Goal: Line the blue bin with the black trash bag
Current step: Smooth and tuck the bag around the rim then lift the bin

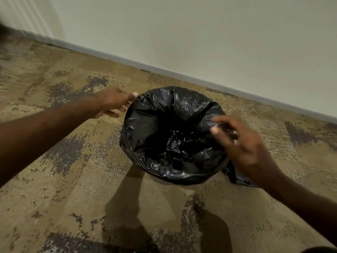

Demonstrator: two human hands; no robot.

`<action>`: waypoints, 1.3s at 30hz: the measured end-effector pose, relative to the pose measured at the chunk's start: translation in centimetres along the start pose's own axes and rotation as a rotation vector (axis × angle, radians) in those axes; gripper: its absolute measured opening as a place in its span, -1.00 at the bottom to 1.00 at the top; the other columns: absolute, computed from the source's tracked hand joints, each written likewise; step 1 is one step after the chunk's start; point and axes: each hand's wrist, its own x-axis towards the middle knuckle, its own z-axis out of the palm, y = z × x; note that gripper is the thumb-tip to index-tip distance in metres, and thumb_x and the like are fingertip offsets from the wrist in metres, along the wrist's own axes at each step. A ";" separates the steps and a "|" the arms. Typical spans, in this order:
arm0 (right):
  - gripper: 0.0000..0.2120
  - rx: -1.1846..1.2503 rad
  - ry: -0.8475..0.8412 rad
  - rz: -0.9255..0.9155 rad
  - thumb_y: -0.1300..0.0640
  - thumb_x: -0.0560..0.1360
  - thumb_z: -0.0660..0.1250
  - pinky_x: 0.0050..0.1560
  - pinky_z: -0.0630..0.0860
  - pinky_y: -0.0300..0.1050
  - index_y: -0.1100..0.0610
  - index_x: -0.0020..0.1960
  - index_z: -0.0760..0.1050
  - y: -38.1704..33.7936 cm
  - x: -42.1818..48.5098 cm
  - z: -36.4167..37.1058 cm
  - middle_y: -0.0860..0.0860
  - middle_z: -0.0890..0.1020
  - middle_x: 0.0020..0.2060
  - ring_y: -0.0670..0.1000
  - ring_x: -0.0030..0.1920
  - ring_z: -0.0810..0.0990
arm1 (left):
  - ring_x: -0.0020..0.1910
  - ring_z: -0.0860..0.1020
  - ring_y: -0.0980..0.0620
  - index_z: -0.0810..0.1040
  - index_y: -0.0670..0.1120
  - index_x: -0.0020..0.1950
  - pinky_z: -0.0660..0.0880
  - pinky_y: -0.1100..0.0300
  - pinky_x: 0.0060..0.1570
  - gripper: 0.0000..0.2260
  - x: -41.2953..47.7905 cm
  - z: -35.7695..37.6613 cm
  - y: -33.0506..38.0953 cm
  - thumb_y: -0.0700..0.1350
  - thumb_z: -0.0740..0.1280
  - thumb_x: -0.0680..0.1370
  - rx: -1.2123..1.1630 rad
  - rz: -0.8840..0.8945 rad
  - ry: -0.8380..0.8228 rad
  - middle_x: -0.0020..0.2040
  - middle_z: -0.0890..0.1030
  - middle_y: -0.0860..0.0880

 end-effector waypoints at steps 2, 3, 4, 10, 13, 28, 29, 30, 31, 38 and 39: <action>-0.75 0.217 0.113 0.312 0.03 0.63 0.28 -0.03 0.55 -0.25 0.02 0.29 0.48 2.4 -0.5 -2.3 0.00 0.57 0.24 -0.02 0.17 0.59 | -0.13 0.70 -0.03 0.65 -0.09 0.06 0.65 0.08 -0.26 -0.81 -0.1 -0.7 -0.4 -0.02 0.31 0.64 -0.049 -0.043 -0.041 0.01 0.71 -0.11; -0.75 0.354 0.102 0.495 0.05 0.62 0.30 -0.05 0.57 -0.17 0.06 0.28 0.48 3.1 -0.8 -2.9 0.05 0.57 0.23 0.05 0.17 0.60 | -0.16 0.74 -0.05 0.65 -0.11 0.08 0.66 0.09 -0.28 -0.83 -0.2 -0.8 -0.5 -0.06 0.31 0.64 -0.094 -0.073 -0.086 -0.01 0.74 -0.13; -0.74 0.495 0.061 0.643 0.08 0.62 0.31 -0.08 0.60 -0.11 0.12 0.27 0.49 3.7 -1.0 -3.1 0.11 0.58 0.21 0.12 0.17 0.61 | -0.17 0.75 -0.05 0.65 -0.11 0.09 0.66 0.10 -0.27 -0.85 -0.4 -0.7 -0.6 -0.09 0.32 0.63 -0.132 -0.096 -0.125 -0.03 0.76 -0.12; -0.90 0.730 -0.080 0.761 0.27 0.63 0.29 -0.05 0.69 0.03 0.21 0.04 0.58 4.4 -0.8 -1.2 0.19 0.73 -0.01 0.09 -0.06 0.72 | -0.15 0.75 -0.07 0.64 -0.14 0.16 0.66 0.09 -0.27 -0.84 -1.5 0.2 -0.9 -0.20 0.36 0.60 -0.207 -0.120 -0.093 -0.07 0.77 -0.09; -0.82 0.731 -0.051 0.795 0.33 0.63 0.27 0.19 0.61 0.16 0.25 0.17 0.58 4.4 0.2 -1.5 0.18 0.73 0.08 0.15 0.14 0.68 | -0.16 0.75 -0.06 0.64 -0.16 0.15 0.66 0.10 -0.28 -0.85 -3.1 -0.2 -1.0 -0.20 0.37 0.60 -0.234 -0.148 -0.074 -0.09 0.77 -0.09; -0.86 0.837 -0.011 0.532 0.40 0.58 0.32 -0.38 0.63 -0.19 0.28 0.12 0.57 -10.0 15.5 -8.0 0.15 0.69 -0.02 0.00 -0.13 0.67 | -0.32 0.64 0.05 0.60 -0.12 -0.03 0.61 0.23 -0.42 -0.88 -6.9 -15.8 9.9 -0.19 0.27 0.63 -0.274 -0.125 0.136 -0.24 0.66 -0.02; -0.88 0.856 -0.009 0.519 0.40 0.58 0.32 -0.42 0.63 -0.22 0.27 0.08 0.57 -11.2 17.3 -7.6 0.13 0.69 -0.06 -0.01 -0.15 0.67 | -0.32 0.62 0.05 0.59 -0.11 -0.02 0.60 0.24 -0.42 -0.90 -5.8 -17.8 10.3 -0.19 0.28 0.62 -0.286 -0.113 0.163 -0.22 0.63 -0.02; -0.89 0.870 -0.011 0.511 0.39 0.58 0.32 -0.44 0.62 -0.23 0.25 0.02 0.58 -12.5 19.3 -7.0 0.12 0.69 -0.09 -0.01 -0.17 0.67 | -0.31 0.61 0.05 0.58 -0.11 -0.01 0.60 0.24 -0.43 -0.93 -4.6 -19.8 10.5 -0.18 0.30 0.61 -0.300 -0.103 0.190 -0.19 0.61 -0.02; -0.88 0.876 -0.014 0.503 0.40 0.58 0.32 -0.44 0.62 -0.23 0.23 -0.04 0.58 -13.6 21.4 -6.2 0.10 0.69 -0.11 -0.01 -0.18 0.67 | -0.31 0.61 0.04 0.57 -0.11 0.00 0.60 0.24 -0.43 -0.95 -3.2 -21.9 10.5 -0.18 0.31 0.61 -0.309 -0.097 0.211 -0.18 0.58 -0.03; -0.81 0.909 -0.003 0.504 0.44 0.56 0.29 -0.46 0.62 -0.22 0.21 -0.14 0.56 -20.5 39.6 3.8 0.09 0.67 -0.22 0.00 -0.25 0.65 | -0.29 0.60 0.00 0.52 -0.13 0.02 0.59 0.22 -0.47 -0.97 10.9 -37.3 8.6 -0.20 0.30 0.61 -0.287 -0.123 0.278 -0.16 0.54 -0.06; -0.80 0.912 0.002 0.515 0.45 0.56 0.29 -0.47 0.61 -0.23 0.21 -0.14 0.56 -21.2 42.3 5.7 0.09 0.67 -0.23 0.00 -0.25 0.64 | -0.27 0.58 -0.02 0.51 -0.13 0.02 0.59 0.21 -0.47 -0.97 13.3 -39.6 8.1 -0.20 0.30 0.61 -0.282 -0.130 0.286 -0.16 0.53 -0.07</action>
